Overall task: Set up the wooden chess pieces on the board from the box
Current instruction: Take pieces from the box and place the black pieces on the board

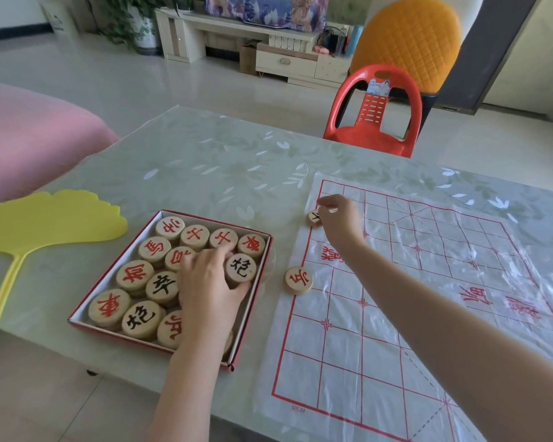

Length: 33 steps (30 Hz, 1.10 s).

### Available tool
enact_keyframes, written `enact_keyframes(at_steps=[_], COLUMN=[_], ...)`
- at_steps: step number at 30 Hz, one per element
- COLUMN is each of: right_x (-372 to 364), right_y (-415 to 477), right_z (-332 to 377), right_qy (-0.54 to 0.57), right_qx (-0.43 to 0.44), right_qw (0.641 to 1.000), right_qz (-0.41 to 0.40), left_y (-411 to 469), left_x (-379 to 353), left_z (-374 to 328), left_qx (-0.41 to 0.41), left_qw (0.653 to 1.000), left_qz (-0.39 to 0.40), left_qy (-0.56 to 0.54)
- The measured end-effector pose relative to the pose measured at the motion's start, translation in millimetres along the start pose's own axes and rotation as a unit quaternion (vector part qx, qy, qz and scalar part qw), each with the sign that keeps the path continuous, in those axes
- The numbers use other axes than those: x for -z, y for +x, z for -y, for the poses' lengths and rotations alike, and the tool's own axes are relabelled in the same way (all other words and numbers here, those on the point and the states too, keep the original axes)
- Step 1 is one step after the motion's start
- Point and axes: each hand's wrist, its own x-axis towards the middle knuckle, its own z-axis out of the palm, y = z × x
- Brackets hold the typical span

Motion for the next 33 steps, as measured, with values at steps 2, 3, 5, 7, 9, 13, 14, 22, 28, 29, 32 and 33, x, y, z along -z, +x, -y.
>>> enact_keyframes(at_steps=[2, 3, 5, 7, 9, 13, 14, 22, 28, 29, 32, 33], right_x=[-1, -2, -9, -16, -22, -34, -37, -58, -50, -43, -11, 3], right_y=[-20, -31, -53, -72, -87, -103, -106, -113, -116, -115, -99, -89], right_z=[10, 15, 22, 28, 31, 33, 32, 37, 35, 36, 29, 23], right_qy=[0.034, 0.031, -0.020, -0.072, -0.126, -0.291, -0.323, -0.364, -0.281, -0.230, -0.078, -0.038], right_qx=[0.018, 0.037, 0.102, 0.157, 0.193, 0.243, 0.247, 0.243, 0.246, 0.231, 0.156, 0.121], right_qw=[0.999, 0.997, 0.987, 0.971, 0.955, 0.901, 0.889, 0.882, 0.918, 0.938, 0.982, 0.989], right_qz=[0.038, 0.067, 0.125, 0.167, 0.184, 0.211, 0.209, 0.176, 0.136, 0.119, 0.076, 0.069], left_y=[3, 4, 7, 7, 5, 3, 2, 1, 2, 2, 2, 4], left_x=[9, 14, 22, 29, 35, 46, 47, 44, 43, 43, 44, 41], left_z=[0, 1, 6, 11, 12, 10, 10, 6, -3, -6, -23, -31], left_qx=[0.007, 0.021, 0.050, 0.079, 0.093, 0.105, 0.105, 0.106, 0.104, 0.104, 0.089, 0.080], left_qw=[0.996, 0.990, 0.975, 0.959, 0.949, 0.936, 0.935, 0.939, 0.944, 0.946, 0.953, 0.956], left_qz=[-0.036, -0.046, -0.045, -0.037, -0.039, -0.039, -0.037, -0.028, -0.018, -0.020, -0.018, -0.011], left_qy=[-0.079, -0.130, -0.214, -0.269, -0.299, -0.333, -0.337, -0.327, -0.311, -0.306, -0.290, -0.283])
